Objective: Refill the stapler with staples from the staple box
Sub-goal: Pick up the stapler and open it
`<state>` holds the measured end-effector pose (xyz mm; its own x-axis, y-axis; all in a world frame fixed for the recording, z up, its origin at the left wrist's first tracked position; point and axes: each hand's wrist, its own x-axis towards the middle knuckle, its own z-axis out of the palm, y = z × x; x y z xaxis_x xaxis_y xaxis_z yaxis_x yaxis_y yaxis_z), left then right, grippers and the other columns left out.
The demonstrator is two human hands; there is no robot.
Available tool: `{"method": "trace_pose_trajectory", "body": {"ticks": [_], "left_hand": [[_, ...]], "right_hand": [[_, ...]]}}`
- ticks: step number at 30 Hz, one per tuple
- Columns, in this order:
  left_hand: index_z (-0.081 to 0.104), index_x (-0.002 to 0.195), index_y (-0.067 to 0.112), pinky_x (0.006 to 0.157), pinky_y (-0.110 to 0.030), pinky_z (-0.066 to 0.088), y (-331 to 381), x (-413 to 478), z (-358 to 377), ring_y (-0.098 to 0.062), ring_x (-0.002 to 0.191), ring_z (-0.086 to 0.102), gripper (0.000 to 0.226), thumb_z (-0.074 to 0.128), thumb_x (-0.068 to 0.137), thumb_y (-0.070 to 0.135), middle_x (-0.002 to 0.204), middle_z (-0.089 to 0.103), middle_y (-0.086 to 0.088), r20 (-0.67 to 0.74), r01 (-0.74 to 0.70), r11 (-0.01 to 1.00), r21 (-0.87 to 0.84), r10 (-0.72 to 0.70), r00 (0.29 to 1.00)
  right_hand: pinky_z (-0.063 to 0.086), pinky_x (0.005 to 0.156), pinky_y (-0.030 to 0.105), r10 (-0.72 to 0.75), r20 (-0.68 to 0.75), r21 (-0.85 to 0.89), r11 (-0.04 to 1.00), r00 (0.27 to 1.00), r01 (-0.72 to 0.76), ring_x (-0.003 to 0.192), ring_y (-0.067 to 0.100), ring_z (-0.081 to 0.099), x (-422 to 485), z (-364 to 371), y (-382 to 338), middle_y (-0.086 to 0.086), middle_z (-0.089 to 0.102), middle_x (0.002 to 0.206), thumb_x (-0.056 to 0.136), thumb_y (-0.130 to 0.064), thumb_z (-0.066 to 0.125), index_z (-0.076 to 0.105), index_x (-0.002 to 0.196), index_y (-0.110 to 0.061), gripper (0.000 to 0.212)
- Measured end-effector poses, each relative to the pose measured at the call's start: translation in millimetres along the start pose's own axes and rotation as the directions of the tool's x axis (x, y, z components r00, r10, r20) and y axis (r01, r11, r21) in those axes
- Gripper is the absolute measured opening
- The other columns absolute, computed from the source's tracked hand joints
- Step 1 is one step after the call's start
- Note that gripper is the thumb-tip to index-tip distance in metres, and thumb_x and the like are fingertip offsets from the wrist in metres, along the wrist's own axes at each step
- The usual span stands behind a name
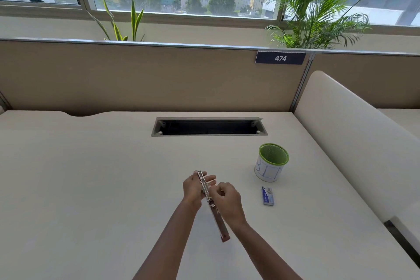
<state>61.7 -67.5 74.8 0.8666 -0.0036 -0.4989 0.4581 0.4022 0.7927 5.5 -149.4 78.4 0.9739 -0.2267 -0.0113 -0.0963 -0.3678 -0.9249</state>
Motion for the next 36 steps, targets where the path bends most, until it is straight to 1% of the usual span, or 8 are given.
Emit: {"method": "trace_pose_trajectory", "body": {"ticks": [3, 6, 17, 21, 26, 30, 33, 36], "left_hand": [[0.054, 0.081, 0.006, 0.066, -0.031, 0.053, 1.2, 0.1, 3.6, -0.025, 0.071, 0.063, 0.034, 0.032, 0.101, 0.023, 0.077, 0.066, -0.015, 0.025, -0.011, 1.000, -0.002, 0.011, 1.000], [0.055, 0.084, 0.006, 0.072, -0.031, 0.052, 1.4, 0.9, 5.4, -0.028, 0.079, 0.063, 0.035, 0.031, 0.102, 0.025, 0.083, 0.065, -0.016, 0.051, -0.018, 1.000, -0.003, 0.018, 0.999], [0.060, 0.094, 0.003, 0.093, -0.035, 0.046, -2.5, 1.3, 5.4, -0.029, 0.101, 0.059, 0.037, 0.031, 0.102, 0.024, 0.102, 0.065, -0.017, 0.148, -0.039, 0.999, 0.015, 0.036, 0.988], [0.059, 0.107, -0.001, 0.083, -0.028, 0.049, -0.4, 0.7, 7.6, -0.028, 0.096, 0.061, 0.036, 0.035, 0.101, 0.024, 0.090, 0.067, -0.012, 0.178, -0.076, 0.994, 0.084, 0.060, 0.982], [0.055, 0.104, -0.001, 0.072, -0.027, 0.049, 4.0, 2.8, 10.8, -0.021, 0.077, 0.062, 0.030, 0.036, 0.100, 0.021, 0.087, 0.065, -0.012, 0.156, -0.027, 0.995, 0.091, 0.013, 0.988], [0.052, 0.107, -0.002, 0.072, -0.029, 0.049, 2.3, 5.0, 5.3, -0.022, 0.079, 0.061, 0.032, 0.031, 0.102, 0.021, 0.086, 0.064, -0.012, 0.176, 0.050, 0.998, 0.043, -0.057, 0.983], [0.051, 0.109, 0.000, 0.072, -0.030, 0.048, -0.6, 5.5, 1.8, -0.022, 0.078, 0.059, 0.035, 0.026, 0.103, 0.024, 0.087, 0.063, -0.012, 0.183, 0.136, 0.991, -0.014, -0.131, 0.974], [0.050, 0.112, 0.002, 0.075, -0.033, 0.047, -4.3, 6.7, -0.1, -0.024, 0.080, 0.058, 0.043, 0.019, 0.103, 0.030, 0.089, 0.061, -0.014, 0.195, 0.223, 0.968, -0.117, -0.198, 0.961]], "right_hand": [[0.040, 0.063, 0.022, 0.270, 0.130, 0.134, 0.949, 0.954, -0.287, 0.065, 0.011, 0.049, 5.7, -0.3, 5.0, -0.004, 0.054, 0.068, 0.086, -0.019, 0.056, 0.054, 0.074, -0.015, 0.013], [0.041, 0.067, 0.029, 0.388, 0.272, 0.252, 0.854, 0.880, -0.454, 0.072, 0.017, 0.051, 6.0, -1.8, 8.0, 0.002, 0.055, 0.077, 0.087, -0.014, 0.051, 0.053, 0.089, -0.011, 0.004], [0.048, 0.061, 0.020, 0.376, 0.430, 0.311, 0.791, 0.821, -0.526, 0.069, 0.015, 0.060, 7.2, -10.6, 12.9, 0.006, 0.063, 0.083, 0.093, -0.014, 0.048, 0.059, 0.096, -0.005, 0.015], [0.049, 0.061, 0.024, 0.371, 0.512, 0.448, 0.654, 0.775, -0.610, 0.068, 0.017, 0.060, 8.0, -12.6, 17.4, 0.009, 0.065, 0.082, 0.094, -0.012, 0.047, 0.062, 0.090, -0.005, 0.017], [0.047, 0.054, 0.021, 0.339, 0.638, 0.533, 0.454, 0.691, -0.714, 0.049, 0.011, 0.059, 9.3, -16.5, 17.9, 0.005, 0.063, 0.068, 0.093, -0.017, 0.046, 0.063, 0.081, -0.006, 0.023], [0.046, 0.046, 0.018, 0.385, 0.557, 0.523, 0.525, 0.736, -0.671, 0.042, 0.009, 0.054, 10.4, -16.0, 17.4, 0.003, 0.059, 0.059, 0.092, -0.018, 0.048, 0.059, 0.073, -0.007, 0.025], [0.041, 0.044, 0.019, 0.410, 0.373, 0.483, 0.680, 0.833, -0.551, 0.045, 0.011, 0.049, 13.2, -14.8, 18.3, 0.006, 0.055, 0.061, 0.092, -0.016, 0.050, 0.056, 0.071, -0.006, 0.024], [0.041, 0.043, 0.018, 0.331, 0.165, 0.274, 0.890, 0.929, -0.365, 0.049, 0.012, 0.050, 13.9, -16.0, 22.8, 0.005, 0.058, 0.063, 0.090, -0.019, 0.054, 0.055, 0.070, -0.008, 0.023]]}}
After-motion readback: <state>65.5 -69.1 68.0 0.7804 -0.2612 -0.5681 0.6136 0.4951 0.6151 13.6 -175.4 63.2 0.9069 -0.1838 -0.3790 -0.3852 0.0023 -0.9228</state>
